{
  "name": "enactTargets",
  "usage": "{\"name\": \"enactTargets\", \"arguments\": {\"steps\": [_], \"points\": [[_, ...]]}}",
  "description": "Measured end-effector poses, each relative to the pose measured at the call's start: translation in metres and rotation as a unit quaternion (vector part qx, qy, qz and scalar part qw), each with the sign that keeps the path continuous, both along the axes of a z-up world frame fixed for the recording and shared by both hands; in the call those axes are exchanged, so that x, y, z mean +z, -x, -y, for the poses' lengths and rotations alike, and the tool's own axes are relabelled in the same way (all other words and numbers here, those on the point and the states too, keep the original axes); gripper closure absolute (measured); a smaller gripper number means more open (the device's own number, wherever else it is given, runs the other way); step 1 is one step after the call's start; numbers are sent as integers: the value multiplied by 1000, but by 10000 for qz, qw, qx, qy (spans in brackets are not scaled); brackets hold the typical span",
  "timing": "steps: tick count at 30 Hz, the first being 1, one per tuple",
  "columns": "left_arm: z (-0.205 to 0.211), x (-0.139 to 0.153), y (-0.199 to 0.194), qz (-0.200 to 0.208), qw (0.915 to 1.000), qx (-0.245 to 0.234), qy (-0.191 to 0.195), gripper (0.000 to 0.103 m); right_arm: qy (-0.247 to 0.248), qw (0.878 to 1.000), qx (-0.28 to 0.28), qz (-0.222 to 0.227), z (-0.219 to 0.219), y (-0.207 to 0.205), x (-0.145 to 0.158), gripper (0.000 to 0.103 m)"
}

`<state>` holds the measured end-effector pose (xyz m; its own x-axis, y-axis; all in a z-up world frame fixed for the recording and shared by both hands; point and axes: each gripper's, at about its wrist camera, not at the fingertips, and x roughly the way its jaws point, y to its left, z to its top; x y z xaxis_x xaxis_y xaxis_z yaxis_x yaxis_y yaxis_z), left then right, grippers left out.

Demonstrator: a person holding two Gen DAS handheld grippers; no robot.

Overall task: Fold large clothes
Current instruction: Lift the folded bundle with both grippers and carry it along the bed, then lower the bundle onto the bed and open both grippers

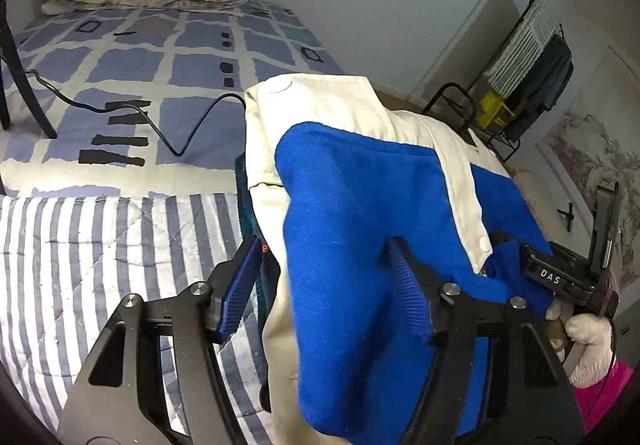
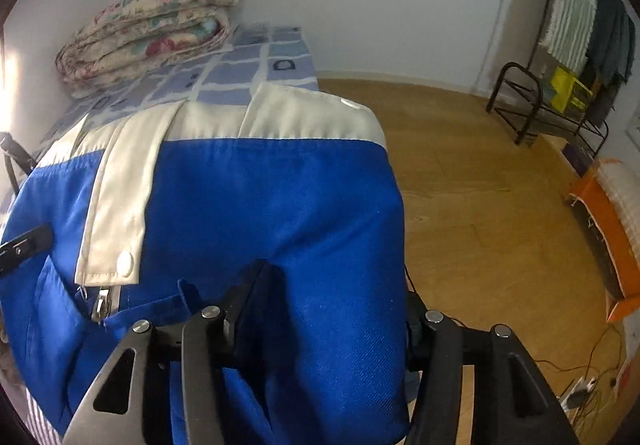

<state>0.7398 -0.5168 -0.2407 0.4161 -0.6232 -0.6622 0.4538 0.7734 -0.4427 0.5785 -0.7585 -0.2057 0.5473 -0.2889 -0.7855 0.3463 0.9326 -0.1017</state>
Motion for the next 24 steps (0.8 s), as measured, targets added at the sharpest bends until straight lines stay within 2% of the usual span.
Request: {"name": "enactTargets", "arguments": {"steps": [9,15,24], "points": [[-28,29,33,367,9989,167,-248,35,411,9990,-165,-8,-20,19,26,44],[-56,55,68,621,9977,207,-187,36,485,9984,-128,245,-45,44,55,44],[-88,105,132,1282,9913,225,-176,36,647,9958,135,640,-91,85,101,44]]}}
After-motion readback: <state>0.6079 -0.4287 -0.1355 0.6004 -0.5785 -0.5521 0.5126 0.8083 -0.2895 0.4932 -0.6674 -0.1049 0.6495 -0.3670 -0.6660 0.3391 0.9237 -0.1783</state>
